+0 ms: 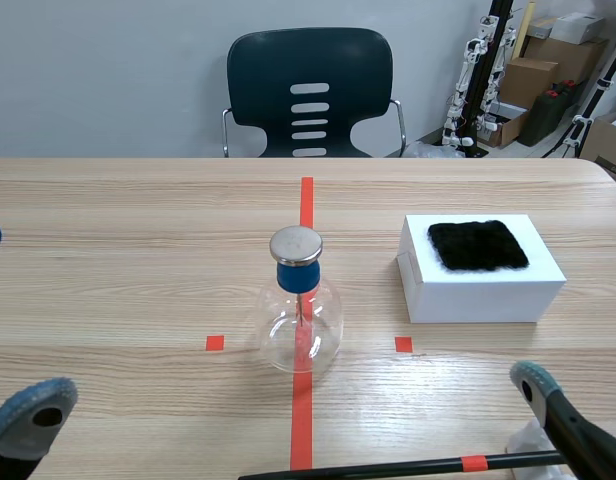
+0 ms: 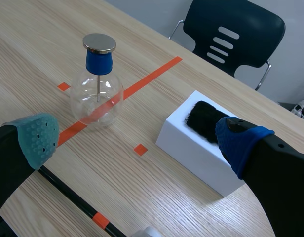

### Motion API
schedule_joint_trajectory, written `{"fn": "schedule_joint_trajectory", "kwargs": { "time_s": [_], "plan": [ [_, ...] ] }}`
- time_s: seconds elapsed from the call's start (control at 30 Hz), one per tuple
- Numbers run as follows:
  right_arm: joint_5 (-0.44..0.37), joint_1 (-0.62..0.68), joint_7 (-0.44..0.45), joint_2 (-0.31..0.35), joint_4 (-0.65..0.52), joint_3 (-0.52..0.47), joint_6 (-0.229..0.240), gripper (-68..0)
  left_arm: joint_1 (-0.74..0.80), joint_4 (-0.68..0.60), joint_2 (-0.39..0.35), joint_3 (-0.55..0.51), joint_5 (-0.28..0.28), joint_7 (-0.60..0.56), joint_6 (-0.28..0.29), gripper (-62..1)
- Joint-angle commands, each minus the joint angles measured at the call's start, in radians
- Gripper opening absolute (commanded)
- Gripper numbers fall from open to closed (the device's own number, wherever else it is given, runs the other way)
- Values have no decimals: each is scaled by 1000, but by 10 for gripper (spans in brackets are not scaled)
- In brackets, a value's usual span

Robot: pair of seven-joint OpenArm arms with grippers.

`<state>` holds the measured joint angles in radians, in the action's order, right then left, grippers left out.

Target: Do the electroscope experiment. return to the home posture

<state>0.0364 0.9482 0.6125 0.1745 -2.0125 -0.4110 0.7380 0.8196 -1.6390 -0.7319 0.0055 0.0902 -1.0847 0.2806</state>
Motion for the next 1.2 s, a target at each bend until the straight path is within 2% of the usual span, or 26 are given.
{"fn": "schedule_joint_trajectory", "kwargs": {
  "time_s": [0.0,1.17],
  "plan": [
    [-15,2,16,5,-14,0,8,4,0,-12,0,-7,3,-14,-4,14],
    [-15,2,27,5,-14,0,8,4,0,-12,0,-7,3,-14,-5,14]
  ]
}}
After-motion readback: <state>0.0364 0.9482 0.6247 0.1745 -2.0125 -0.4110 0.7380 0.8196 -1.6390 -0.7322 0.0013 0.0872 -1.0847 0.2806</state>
